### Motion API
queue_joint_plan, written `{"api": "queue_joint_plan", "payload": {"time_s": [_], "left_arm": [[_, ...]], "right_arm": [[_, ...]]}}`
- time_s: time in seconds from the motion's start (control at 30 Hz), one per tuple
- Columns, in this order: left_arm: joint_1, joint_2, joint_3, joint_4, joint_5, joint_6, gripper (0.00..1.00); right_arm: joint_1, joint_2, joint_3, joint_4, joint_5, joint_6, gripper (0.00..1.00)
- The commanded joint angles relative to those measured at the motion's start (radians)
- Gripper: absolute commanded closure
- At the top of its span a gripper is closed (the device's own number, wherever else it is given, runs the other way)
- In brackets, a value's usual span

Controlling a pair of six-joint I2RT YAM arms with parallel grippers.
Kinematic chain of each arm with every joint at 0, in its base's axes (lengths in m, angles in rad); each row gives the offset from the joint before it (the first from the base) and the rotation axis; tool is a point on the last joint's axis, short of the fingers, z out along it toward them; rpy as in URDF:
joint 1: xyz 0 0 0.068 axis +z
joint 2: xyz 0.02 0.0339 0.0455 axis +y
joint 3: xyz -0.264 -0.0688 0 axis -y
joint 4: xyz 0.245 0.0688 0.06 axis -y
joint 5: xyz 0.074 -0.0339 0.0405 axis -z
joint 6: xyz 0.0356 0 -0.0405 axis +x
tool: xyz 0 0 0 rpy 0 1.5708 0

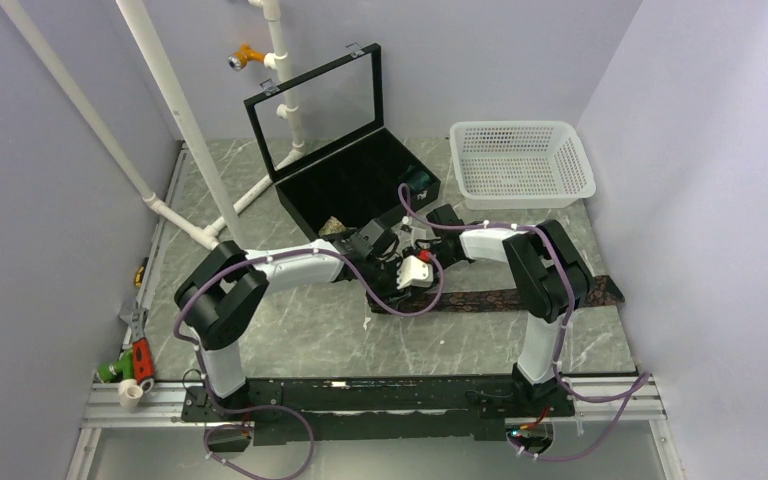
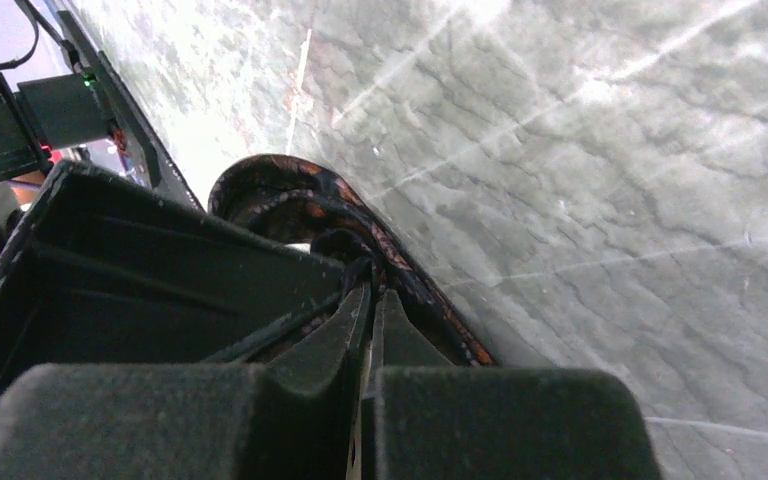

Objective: Roll the ties
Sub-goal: Place the tie at the center of the board.

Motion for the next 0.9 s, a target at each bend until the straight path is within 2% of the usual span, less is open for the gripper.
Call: {"api": "queue_joint_plan", "payload": {"time_s": [0.0, 0.2, 0.33, 0.43, 0.53, 0.63, 0.87], "left_arm": [[-0.004, 0.041, 0.016, 0.016, 0.015, 0.004, 0.55], [-0.004, 0.057, -0.011, -0.031, -0.024, 0.04, 0.6], [-0.002, 0.048, -0.025, -0.059, -0.005, 0.069, 0.61], [-0.002, 0.047, -0.02, -0.072, 0.001, 0.076, 0.61], [-0.002, 0.05, -0.01, -0.08, 0.012, 0.077, 0.6], [-0.002, 0.056, 0.007, -0.089, 0.018, 0.073, 0.59], [-0.003, 0.066, 0.036, -0.101, 0.023, 0.07, 0.57]], "right_arm": [[-0.006, -0.017, -0.007, 0.024, -0.049, 0.009, 1.0], [-0.038, -0.056, 0.012, -0.062, -0.052, -0.033, 0.88], [-0.068, -0.113, 0.007, -0.099, -0.082, -0.024, 0.67], [-0.072, -0.142, 0.001, -0.116, -0.106, -0.02, 0.6], [-0.071, -0.168, -0.023, -0.059, -0.156, 0.038, 0.55], [-0.068, -0.151, -0.034, -0.009, -0.168, 0.087, 0.53], [-0.068, -0.081, -0.004, -0.063, -0.17, 0.038, 0.55]]}}
